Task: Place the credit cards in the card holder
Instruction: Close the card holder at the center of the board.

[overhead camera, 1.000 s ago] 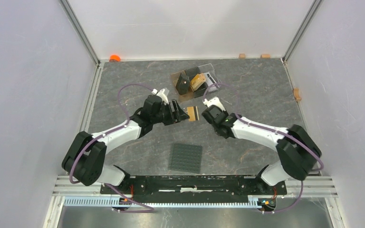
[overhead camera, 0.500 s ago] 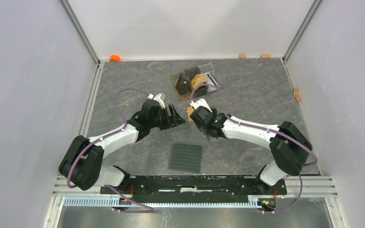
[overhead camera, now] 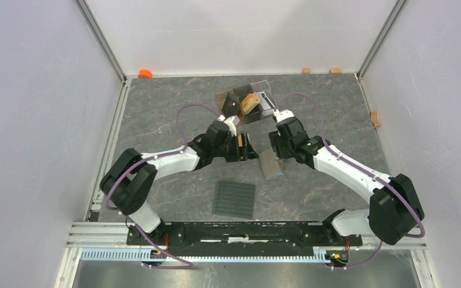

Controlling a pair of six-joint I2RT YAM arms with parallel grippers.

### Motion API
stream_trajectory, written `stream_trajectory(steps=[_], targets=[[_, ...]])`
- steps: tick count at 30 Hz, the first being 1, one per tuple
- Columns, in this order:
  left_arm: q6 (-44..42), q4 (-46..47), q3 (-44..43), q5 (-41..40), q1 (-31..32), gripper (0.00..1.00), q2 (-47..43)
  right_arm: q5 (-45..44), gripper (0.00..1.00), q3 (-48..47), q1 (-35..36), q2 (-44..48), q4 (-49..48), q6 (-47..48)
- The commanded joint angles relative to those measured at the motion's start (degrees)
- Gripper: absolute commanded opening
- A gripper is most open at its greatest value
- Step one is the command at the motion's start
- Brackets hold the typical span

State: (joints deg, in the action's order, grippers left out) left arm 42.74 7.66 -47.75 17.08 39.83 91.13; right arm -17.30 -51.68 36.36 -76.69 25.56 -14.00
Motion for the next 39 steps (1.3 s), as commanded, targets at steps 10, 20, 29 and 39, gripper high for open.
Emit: stream_trajectory(steps=[10, 20, 29, 39], targets=[[-3.7, -7.3, -15.8, -3.0, 5.9, 0.73, 17.1, 20.3, 0.63, 8.5, -10.5, -0.7, -11.2, 2.8], [-6.7, -14.2, -20.0, -5.7, 6.6, 0.69, 22.7, 16.0, 0.5, 10.3, -10.5, -1.7, -12.4, 2.5], [-9.4, -17.8, -22.7, -7.6, 6.9, 0.56, 26.2, 13.8, 0.33, 10.1, -10.5, -0.4, -11.9, 2.1], [-13.6, -23.4, -24.8, -12.5, 7.4, 0.49, 28.1, 12.9, 0.31, 9.0, -10.5, 0.0, -11.1, 2.1]])
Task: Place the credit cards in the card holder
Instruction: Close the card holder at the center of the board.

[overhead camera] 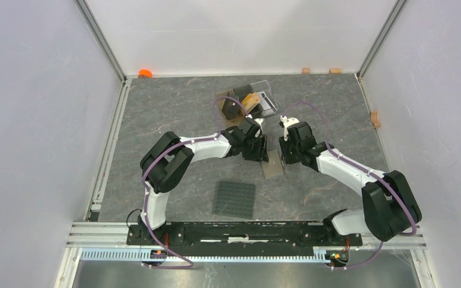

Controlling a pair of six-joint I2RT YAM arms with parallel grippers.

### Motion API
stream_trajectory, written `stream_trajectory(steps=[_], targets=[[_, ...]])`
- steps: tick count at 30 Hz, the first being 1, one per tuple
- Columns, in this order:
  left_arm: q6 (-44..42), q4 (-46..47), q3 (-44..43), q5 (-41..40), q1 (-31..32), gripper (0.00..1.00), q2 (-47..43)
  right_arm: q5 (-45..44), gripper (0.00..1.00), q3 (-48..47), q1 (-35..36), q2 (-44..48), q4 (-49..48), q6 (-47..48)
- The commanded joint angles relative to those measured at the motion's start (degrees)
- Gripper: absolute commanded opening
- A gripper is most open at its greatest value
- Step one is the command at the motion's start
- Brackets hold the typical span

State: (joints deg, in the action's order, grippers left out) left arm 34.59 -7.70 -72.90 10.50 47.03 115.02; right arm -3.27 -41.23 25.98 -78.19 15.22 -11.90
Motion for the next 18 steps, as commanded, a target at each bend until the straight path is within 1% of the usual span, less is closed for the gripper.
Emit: stream_trajectory(steps=[1, 3, 5, 8, 10, 13, 18], targets=[[-5.4, -8.2, 0.2, -6.1, 0.3, 0.48, 4.3, -1.2, 0.29, -1.6, -0.1, 1.4, -0.5, 0.0], [-5.5, -8.3, 0.2, -6.4, 0.4, 0.48, 4.4, -1.2, 0.19, -1.7, -0.1, 1.7, -0.2, 0.0], [-5.6, -8.4, 0.1, -6.6, 0.5, 0.48, 4.4, -1.4, 0.15, -1.6, -0.1, 1.9, -0.2, 0.0], [-5.8, -8.9, -0.2, -7.0, 0.6, 0.48, 4.7, -1.7, 0.11, -1.6, -0.1, 2.2, 0.3, -0.1], [-5.9, -9.1, -0.3, -7.2, 0.6, 0.48, 4.8, -1.8, 0.11, -1.6, -0.1, 2.6, 0.5, -0.2], [-5.8, -9.0, -0.2, -7.2, 0.7, 0.47, 4.7, -1.4, 0.15, -1.9, -0.1, 2.9, 0.8, -0.3], [-5.8, -9.1, -0.3, -7.2, 0.7, 0.47, 4.7, -1.2, 0.16, -2.3, -0.2, 3.1, 1.4, -0.4]])
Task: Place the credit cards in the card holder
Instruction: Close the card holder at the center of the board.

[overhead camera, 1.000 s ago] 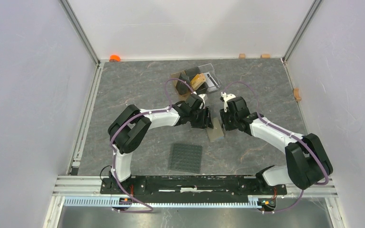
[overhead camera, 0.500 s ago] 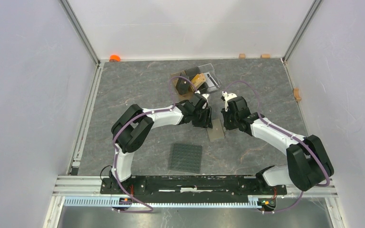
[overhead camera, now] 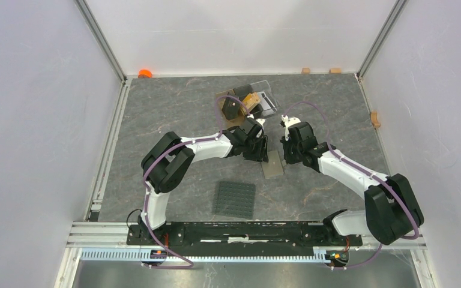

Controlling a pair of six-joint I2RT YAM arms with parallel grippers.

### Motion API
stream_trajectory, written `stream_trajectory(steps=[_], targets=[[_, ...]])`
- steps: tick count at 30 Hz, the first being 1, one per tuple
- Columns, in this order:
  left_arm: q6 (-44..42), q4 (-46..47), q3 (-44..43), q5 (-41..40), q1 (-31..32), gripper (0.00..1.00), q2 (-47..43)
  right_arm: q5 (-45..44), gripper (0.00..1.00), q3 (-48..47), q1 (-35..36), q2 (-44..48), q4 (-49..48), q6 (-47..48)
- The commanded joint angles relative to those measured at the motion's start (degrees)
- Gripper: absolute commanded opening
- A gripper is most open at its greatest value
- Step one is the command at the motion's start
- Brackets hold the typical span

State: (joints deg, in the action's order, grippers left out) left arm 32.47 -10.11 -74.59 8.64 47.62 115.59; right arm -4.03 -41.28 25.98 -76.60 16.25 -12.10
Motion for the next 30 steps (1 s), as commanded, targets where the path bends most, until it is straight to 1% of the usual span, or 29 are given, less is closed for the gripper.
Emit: stream_trajectory(steps=[1, 3, 7, 9, 15, 24, 30], targets=[[-3.6, -6.6, 1.4, -5.3, 0.1, 0.47, 4.1, -0.3, 0.16, -2.2, -0.1, 1.5, 0.4, -0.1], [-3.6, -6.6, 1.4, -5.3, 0.1, 0.47, 4.1, -0.2, 0.15, -2.1, -0.1, 1.4, 0.5, -0.1], [-3.6, -6.7, 1.3, -5.3, 0.1, 0.46, 4.0, 0.0, 0.05, -1.9, -0.1, 1.8, 0.7, -0.1], [-3.6, -6.8, 1.3, -5.4, 0.1, 0.46, 3.9, 0.1, 0.02, -1.9, -0.1, 2.4, 0.8, -0.4], [-3.6, -7.2, 1.1, -5.3, 0.1, 0.46, 3.7, 3.1, 0.0, -1.9, -0.2, 3.2, 0.2, -1.1], [-2.8, -6.2, 1.4, -3.8, 0.1, 0.43, 3.4, 14.0, 0.0, 1.8, -0.1, -1.4, -8.6, -4.2], [-2.0, -4.9, 2.4, -2.7, 0.1, 0.43, 3.5, 13.5, 0.0, 3.2, 0.0, -4.2, -10.8, -4.3]])
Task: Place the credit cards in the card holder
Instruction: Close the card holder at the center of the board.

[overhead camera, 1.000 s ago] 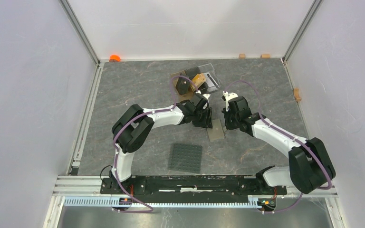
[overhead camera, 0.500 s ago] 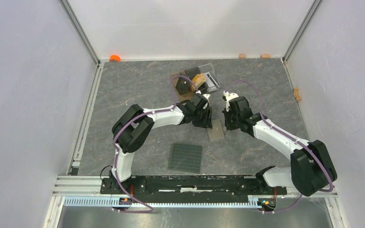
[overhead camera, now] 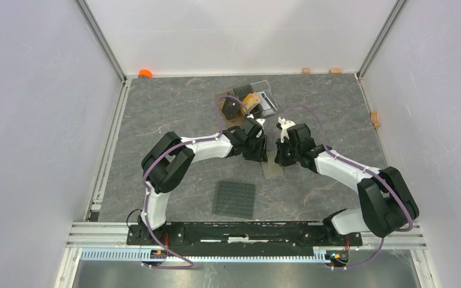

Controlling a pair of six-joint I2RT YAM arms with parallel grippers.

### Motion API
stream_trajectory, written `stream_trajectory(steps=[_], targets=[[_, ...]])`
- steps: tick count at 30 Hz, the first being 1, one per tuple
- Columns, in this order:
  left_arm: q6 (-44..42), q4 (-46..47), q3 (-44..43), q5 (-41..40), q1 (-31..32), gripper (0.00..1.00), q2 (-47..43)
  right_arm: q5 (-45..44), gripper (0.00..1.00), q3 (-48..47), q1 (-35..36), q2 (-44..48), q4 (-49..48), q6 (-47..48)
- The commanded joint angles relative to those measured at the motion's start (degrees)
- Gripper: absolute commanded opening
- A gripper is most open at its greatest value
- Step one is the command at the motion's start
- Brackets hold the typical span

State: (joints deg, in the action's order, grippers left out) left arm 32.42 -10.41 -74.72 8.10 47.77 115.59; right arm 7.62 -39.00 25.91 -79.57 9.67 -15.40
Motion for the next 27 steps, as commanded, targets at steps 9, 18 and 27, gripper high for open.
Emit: stream_trajectory(steps=[9, 18, 27], targets=[[0.0, -1.8, 4.0, 0.1, -0.1, 0.41, 3.8, 1.4, 0.0, 2.8, 0.5, -3.1, -6.9, -2.2], [0.8, -0.8, 4.8, 0.9, -0.2, 0.4, 4.1, -1.3, 0.0, 3.5, 1.9, -3.4, -6.7, -2.3], [1.3, -0.4, 5.1, 1.2, -0.4, 0.39, 4.1, -4.8, 0.0, 6.4, 3.8, -2.5, -6.5, -3.4]])
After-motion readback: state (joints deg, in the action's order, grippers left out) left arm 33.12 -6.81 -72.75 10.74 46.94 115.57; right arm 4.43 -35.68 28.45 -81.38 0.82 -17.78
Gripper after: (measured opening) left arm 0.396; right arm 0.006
